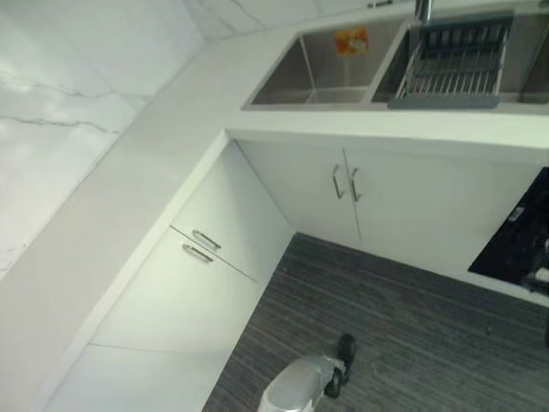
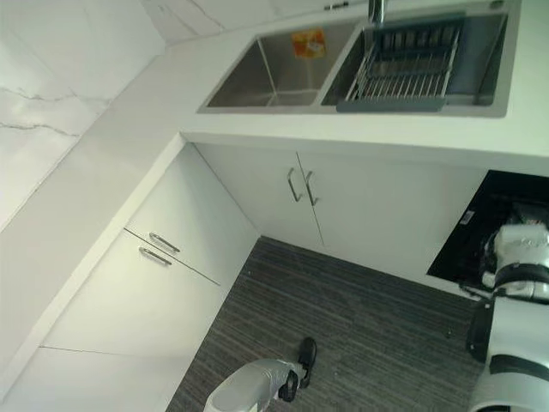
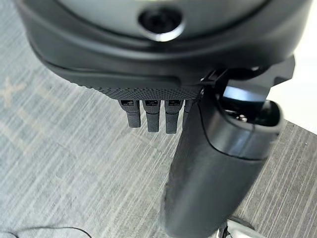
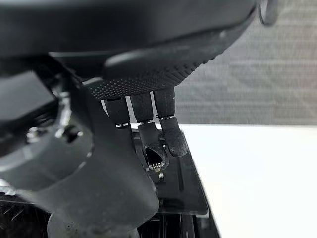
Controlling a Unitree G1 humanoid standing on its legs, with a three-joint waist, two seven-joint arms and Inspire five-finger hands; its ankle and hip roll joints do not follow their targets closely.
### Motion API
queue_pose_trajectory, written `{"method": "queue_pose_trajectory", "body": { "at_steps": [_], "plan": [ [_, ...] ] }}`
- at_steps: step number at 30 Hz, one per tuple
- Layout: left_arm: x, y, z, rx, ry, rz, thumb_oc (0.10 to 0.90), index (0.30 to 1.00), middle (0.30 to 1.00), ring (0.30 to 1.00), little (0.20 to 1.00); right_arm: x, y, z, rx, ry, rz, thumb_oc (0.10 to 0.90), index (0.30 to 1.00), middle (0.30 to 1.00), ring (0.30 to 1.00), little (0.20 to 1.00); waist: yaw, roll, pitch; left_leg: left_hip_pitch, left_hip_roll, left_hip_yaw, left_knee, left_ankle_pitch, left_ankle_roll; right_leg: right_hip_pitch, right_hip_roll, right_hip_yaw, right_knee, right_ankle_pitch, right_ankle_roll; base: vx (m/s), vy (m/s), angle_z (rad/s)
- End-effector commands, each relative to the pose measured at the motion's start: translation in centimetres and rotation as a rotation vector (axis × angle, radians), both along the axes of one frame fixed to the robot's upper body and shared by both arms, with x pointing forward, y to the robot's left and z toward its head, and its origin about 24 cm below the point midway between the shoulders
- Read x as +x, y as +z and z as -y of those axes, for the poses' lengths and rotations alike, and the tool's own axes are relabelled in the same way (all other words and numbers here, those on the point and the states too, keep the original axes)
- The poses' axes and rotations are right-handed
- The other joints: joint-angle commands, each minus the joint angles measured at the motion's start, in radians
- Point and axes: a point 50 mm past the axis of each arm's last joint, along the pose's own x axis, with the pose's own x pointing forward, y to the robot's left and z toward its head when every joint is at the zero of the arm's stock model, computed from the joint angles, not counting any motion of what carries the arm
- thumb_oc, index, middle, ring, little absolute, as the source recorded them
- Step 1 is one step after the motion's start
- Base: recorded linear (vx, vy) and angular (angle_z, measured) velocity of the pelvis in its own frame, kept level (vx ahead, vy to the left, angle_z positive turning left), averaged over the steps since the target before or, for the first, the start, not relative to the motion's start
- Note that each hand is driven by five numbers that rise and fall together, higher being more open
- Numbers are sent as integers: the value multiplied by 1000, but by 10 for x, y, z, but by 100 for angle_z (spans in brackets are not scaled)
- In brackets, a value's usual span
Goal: Place the dishes in the dishwasher.
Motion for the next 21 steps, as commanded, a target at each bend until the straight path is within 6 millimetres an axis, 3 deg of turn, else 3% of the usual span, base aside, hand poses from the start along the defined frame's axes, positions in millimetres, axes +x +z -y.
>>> {"method": "queue_pose_trajectory", "body": {
  "at_steps": [1, 5, 11, 18, 21],
  "plan": [
    [18, 14, -43, 103, -29, 49, 800, 900, 900, 900, 900, 27, 114, -25, -325, 163, 396, 400, 300, 300, 300, 300, 34, -56, -21, -18, 95, -63, 113, -213, -134, -29, 63, 4, 15, -71, -74, -32, -14, -5],
    [32, 19, -45, 94, 14, 121, 800, 900, 900, 900, 900, 29, 147, -36, -474, 196, 471, 400, 300, 300, 300, 300, 32, -69, 0, -43, 102, -50, 113, -210, -130, -58, 60, 14, 15, -58, -68, -64, -39, -11],
    [40, 25, -48, 63, -11, 188, 800, 900, 900, 900, 900, 28, 159, -40, -617, 241, 545, 400, 300, 300, 300, 300, 26, -86, 9, -54, 114, -34, 113, -212, -126, -74, 64, 22, 15, -50, -60, -76, -51, -3],
    [54, 30, -48, 28, 3, 292, 800, 900, 900, 900, 900, 34, 174, -64, -916, 374, 674, 400, 300, 300, 300, 300, 11, -105, 12, -50, 134, -11, 113, -222, -126, -82, 71, 33, 15, -45, -55, -84, -52, -9],
    [63, 39, -54, 4, 7, 372, 800, 900, 900, 900, 900, 44, 171, -100, -1173, 716, 823, 400, 300, 300, 300, 300, -6, -127, 14, -46, 149, 12, 113, -226, -130, -94, 74, 44, 15, -39, -45, -173, -97, -15]
  ]
}}
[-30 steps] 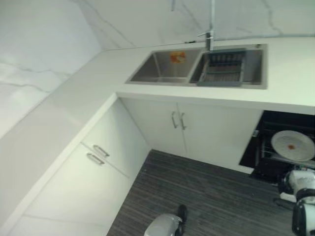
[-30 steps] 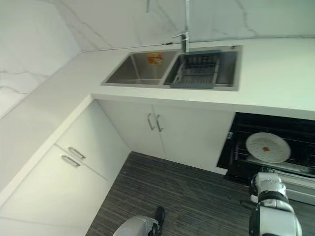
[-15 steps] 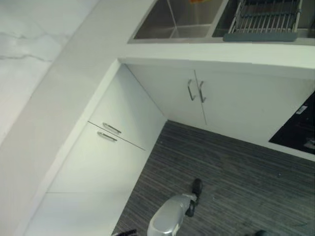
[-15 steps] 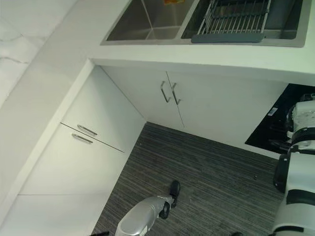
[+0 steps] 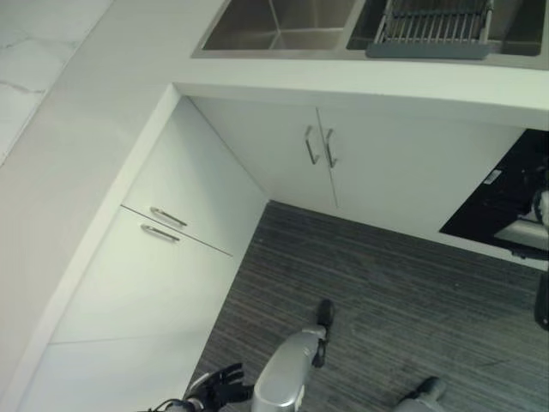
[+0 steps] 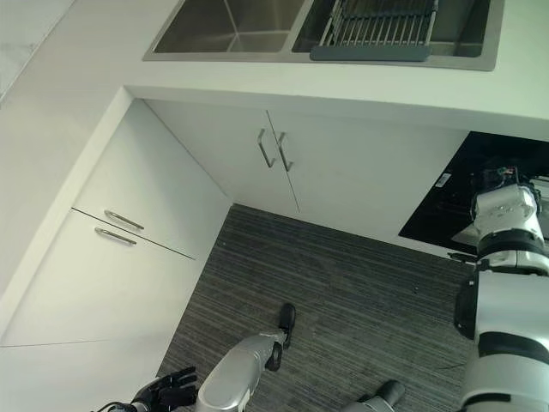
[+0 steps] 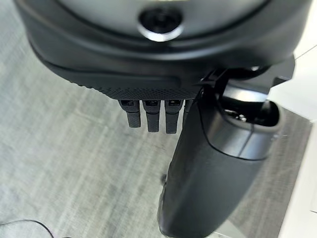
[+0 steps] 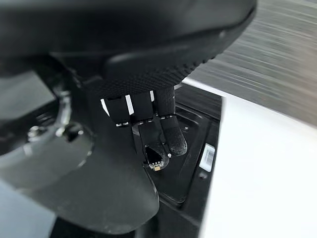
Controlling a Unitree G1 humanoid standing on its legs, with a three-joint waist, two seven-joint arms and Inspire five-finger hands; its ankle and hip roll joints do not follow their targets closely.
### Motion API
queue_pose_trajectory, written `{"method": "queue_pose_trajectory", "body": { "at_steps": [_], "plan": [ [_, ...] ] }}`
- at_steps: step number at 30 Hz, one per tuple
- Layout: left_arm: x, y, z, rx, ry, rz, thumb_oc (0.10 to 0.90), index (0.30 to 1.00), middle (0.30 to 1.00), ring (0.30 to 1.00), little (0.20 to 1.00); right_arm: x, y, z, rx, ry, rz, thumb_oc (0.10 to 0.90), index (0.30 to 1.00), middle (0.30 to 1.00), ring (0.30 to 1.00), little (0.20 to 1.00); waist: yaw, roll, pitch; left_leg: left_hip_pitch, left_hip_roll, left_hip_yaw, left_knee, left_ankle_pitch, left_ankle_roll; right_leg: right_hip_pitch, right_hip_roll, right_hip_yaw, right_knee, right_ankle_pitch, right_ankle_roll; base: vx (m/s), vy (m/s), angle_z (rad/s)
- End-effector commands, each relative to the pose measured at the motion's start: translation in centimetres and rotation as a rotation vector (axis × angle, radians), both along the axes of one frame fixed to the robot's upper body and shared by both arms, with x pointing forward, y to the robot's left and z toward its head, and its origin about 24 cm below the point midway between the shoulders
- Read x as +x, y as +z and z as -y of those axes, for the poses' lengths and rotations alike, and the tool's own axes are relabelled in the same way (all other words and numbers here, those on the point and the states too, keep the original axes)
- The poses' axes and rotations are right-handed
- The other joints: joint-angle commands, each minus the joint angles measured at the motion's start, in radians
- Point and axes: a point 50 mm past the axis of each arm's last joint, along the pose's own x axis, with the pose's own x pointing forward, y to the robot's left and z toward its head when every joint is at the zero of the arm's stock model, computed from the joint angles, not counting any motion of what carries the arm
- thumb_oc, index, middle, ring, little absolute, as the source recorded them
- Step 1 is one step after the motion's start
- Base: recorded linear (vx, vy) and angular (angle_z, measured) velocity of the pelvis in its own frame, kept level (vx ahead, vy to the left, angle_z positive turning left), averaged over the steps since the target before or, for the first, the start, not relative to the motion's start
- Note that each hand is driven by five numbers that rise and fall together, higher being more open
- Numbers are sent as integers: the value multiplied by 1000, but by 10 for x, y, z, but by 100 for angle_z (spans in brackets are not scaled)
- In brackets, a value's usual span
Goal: Place the dishes in the dishwasher.
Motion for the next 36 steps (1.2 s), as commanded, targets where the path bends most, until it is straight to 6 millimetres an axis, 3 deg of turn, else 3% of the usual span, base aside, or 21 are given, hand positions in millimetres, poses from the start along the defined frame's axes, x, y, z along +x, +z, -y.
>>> {"method": "queue_pose_trajectory", "body": {
  "at_steps": [1, 5, 8, 9, 11, 12, 13, 14, 15, 16, 19, 20, 21, 22, 26, 27, 29, 31, 32, 34, 36],
  "plan": [
    [-14, 12, -39, 63, -1, 15, 800, 900, 900, 900, 900, 0, 172, -61, -552, 458, 740, 400, 300, 300, 300, 300, 46, -38, -76, 5, 57, -1, 122, -251, -100, 7, -12, -2, 5, -47, -21, -151, -59, -21],
    [-13, 14, -43, 56, -26, 33, 800, 900, 900, 900, 900, -5, 174, -53, -580, 450, 815, 400, 300, 300, 300, 300, 44, -39, -89, 14, 64, 20, 122, -259, -103, 11, -19, -6, 5, -38, -14, -117, -8, -14],
    [-10, 16, -44, 55, -33, 43, 800, 900, 900, 900, 900, 1, 160, -51, -553, 450, 777, 400, 300, 300, 300, 300, 41, -44, -99, 26, 71, 35, 122, -263, -102, 19, -19, -11, 5, -35, -12, -83, 3, -2],
    [-6, 17, -44, 48, -27, 55, 800, 900, 900, 900, 900, 5, 143, -49, -515, 479, 740, 400, 300, 300, 300, 300, 36, -52, -104, 36, 77, 41, 122, -267, -101, 23, -14, -12, 5, -34, -13, -53, -22, 0],
    [-4, 19, -46, 36, -13, 64, 800, 900, 900, 900, 900, 10, 113, -49, -435, 500, 674, 573, 559, 559, 559, 559, 25, -68, -112, 52, 89, 53, 122, -272, -100, 29, -6, -14, 5, -31, -14, -28, -32, 1],
    [-2, 19, -45, 27, 1, 66, 800, 900, 900, 900, 900, 15, 88, -55, -399, 560, 629, 800, 900, 900, 900, 900, 15, -79, -115, 65, 97, 61, 122, -275, -97, 32, 3, -9, 5, -31, -17, 0, 0, 0],
    [-2, 19, -45, 24, -1, 67, 800, 900, 900, 900, 900, 16, 81, -57, -384, 575, 612, 800, 900, 900, 900, 900, 12, -83, -116, 69, 99, 63, 122, -276, -97, 33, 5, -7, 5, -32, -17, -1, -45, -6],
    [1, 20, -43, 16, 6, 72, 800, 900, 900, 900, 900, 17, 48, -66, -352, 619, 538, 800, 900, 900, 900, 900, -4, -95, -119, 83, 109, 69, 122, -280, -94, 33, 16, 2, 5, -33, -19, 6, -45, -7],
    [1, 19, -42, 12, 5, 71, 800, 900, 900, 900, 900, 16, 28, -72, -336, 646, 508, 800, 900, 900, 900, 900, -15, -103, -122, 90, 116, 74, 122, -280, -92, 31, 23, 9, 5, -32, -22, -75, -25, -29],
    [0, 19, -41, 7, 10, 74, 800, 900, 900, 900, 900, 15, 15, -78, -329, 674, 489, 800, 900, 900, 900, 900, -23, -106, -118, 87, 122, 90, 122, -259, -83, 22, 24, -1, 5, -13, -34, -84, -18, -38],
    [1, 19, -36, -18, 30, 88, 800, 900, 900, 900, 900, 3, -38, -99, -272, 738, 416, 800, 900, 900, 900, 900, -61, -134, -128, 111, 144, 111, 122, -268, -79, 16, 49, 32, 5, -22, -38, -35, -36, -38],
    [1, 17, -33, -34, 47, 90, 800, 900, 900, 900, 900, -6, -61, -108, -239, 757, 393, 800, 900, 900, 900, 900, -81, -144, -133, 123, 152, 118, 122, -272, -78, 15, 60, 46, 5, -29, -37, 11, -36, -49],
    [0, 16, -31, -45, 58, 90, 800, 900, 900, 900, 900, -10, -73, -112, -223, 756, 373, 800, 900, 900, 900, 900, -90, -150, -138, 129, 158, 123, 122, -274, -78, 14, 66, 54, 5, -33, -38, 63, -20, -55],
    [-5, 13, -28, -69, 81, 87, 800, 900, 900, 900, 900, -25, -102, -116, -167, 730, 323, 800, 900, 900, 900, 900, -112, -160, -150, 151, 169, 132, 122, -280, -77, 17, 81, 73, 5, -43, -41, 71, 9, -61],
    [-10, 8, -21, -111, 133, 79, 800, 900, 900, 900, 900, -55, -155, -113, -56, 691, 192, 800, 900, 900, 900, 900, -153, -178, -171, 192, 189, 152, 122, -292, -77, 33, 105, 96, 5, -68, -43, 71, 41, -45],
    [-13, 5, -19, -107, 152, 73, 800, 900, 900, 900, 900, -77, -187, -113, -34, 682, 76, 800, 900, 900, 900, 900, -174, -186, -181, 215, 197, 159, 122, -299, -78, 46, 116, 102, 5, -79, -52, 54, 40, -30],
    [-13, 3, -19, -95, 155, 67, 800, 900, 900, 900, 900, -87, -202, -115, -18, 679, 2, 800, 900, 900, 900, 900, -183, -190, -186, 223, 200, 161, 122, -301, -79, 50, 120, 103, 5, -83, -55, 37, 31, -17],
    [-12, 2, -17, -79, 162, 62, 800, 900, 900, 900, 900, -113, -234, -117, -3, 718, -165, 800, 900, 900, 900, 900, -200, -196, -190, 239, 207, 164, 122, -304, -81, 59, 128, 104, 5, -89, -63, 26, 23, -4],
    [-13, 2, -17, -77, 161, 62, 800, 900, 900, 900, 900, -116, -236, -117, -1, 718, -180, 800, 900, 900, 900, 900, -201, -197, -191, 240, 207, 164, 122, -304, -81, 60, 129, 104, 5, -89, -63, 0, 0, 0],
    [-9, 2, -18, -56, 181, 60, 800, 900, 900, 900, 900, -143, -263, -120, -93, 772, -387, 800, 900, 900, 900, 900, -212, -202, -195, 251, 209, 163, 122, -307, -83, 69, 135, 105, 5, -95, -69, 0, 0, 0],
    [-6, 1, -18, -36, 205, 61, 800, 900, 900, 900, 900, -160, -277, -123, -126, 798, -501, 800, 900, 900, 900, 900, -218, -206, -196, 257, 209, 161, 122, -308, -82, 73, 138, 104, 5, -96, -72, 0, 0, 0]
  ]
}}
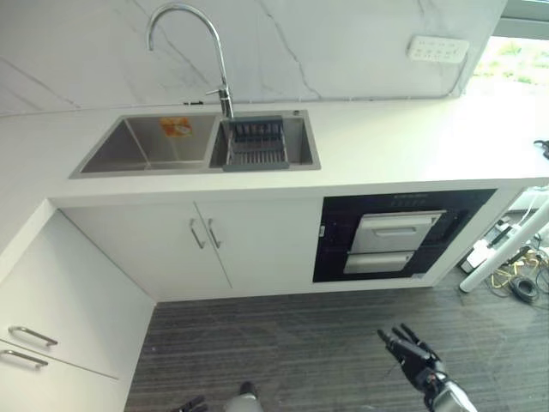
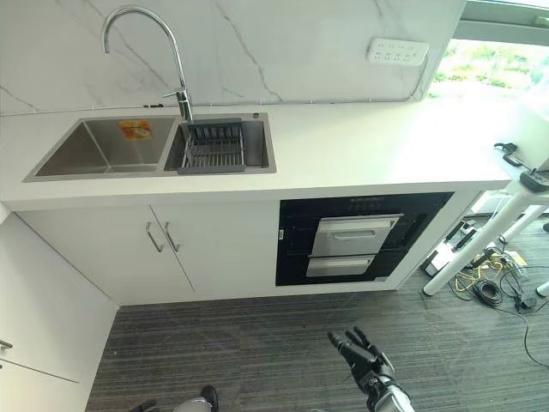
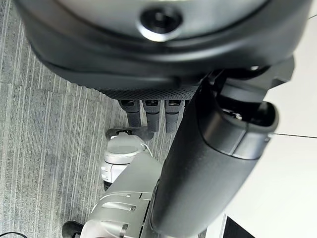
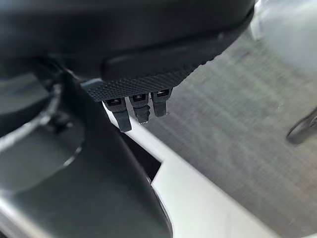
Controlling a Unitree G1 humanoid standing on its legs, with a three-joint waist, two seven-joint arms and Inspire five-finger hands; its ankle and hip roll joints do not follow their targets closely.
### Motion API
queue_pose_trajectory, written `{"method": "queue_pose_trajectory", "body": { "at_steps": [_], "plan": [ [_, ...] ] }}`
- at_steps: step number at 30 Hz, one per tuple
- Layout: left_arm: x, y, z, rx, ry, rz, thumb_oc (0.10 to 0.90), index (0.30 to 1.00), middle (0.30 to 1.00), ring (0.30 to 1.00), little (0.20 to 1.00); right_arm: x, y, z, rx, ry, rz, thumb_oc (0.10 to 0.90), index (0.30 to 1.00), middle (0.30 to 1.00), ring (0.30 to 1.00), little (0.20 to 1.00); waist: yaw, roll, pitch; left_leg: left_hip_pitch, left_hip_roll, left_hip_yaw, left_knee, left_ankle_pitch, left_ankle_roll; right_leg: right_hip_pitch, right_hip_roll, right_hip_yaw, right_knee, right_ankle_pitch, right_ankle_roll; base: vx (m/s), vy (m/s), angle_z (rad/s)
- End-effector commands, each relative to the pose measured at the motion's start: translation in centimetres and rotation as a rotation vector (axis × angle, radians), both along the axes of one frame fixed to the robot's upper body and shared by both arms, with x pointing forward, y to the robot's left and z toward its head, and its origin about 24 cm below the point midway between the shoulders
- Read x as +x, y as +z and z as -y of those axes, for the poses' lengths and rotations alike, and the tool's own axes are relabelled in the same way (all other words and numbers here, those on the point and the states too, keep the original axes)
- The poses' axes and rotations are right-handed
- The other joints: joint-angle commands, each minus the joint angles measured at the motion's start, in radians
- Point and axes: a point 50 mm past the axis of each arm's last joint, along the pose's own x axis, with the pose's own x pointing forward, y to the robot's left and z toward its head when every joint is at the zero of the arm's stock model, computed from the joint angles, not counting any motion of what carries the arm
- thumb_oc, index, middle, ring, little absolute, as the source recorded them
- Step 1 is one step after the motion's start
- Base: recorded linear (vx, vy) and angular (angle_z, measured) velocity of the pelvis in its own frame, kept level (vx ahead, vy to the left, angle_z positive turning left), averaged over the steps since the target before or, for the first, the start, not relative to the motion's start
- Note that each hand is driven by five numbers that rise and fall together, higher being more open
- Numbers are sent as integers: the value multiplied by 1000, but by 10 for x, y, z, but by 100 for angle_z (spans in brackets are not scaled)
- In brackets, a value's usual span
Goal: Place the dishes in the dishwasher.
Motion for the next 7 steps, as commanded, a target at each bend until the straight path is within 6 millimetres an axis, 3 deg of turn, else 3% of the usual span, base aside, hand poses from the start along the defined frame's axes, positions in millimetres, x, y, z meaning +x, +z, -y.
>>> {"method": "queue_pose_trajectory", "body": {
  "at_steps": [1, 7],
  "plan": [
    [59, 4, 29, -37, -23, 192, 800, 900, 900, 900, 900, 52, 30, 5, -190, 167, 167, 800, 900, 900, 900, 900, -21, 18, 70, 50, 44, -23, 125, -227, -14, 55, 25, -66, 1, -88, -14, 3, 9, -3],
    [57, -1, 30, -5, 8, 170, 800, 900, 900, 900, 900, 34, 16, 2, -305, 288, 59, 800, 900, 900, 900, 900, -32, 17, 63, 58, 37, -28, 125, -236, -10, 57, 33, -59, 1, -94, -18, 0, 0, 0]
  ]
}}
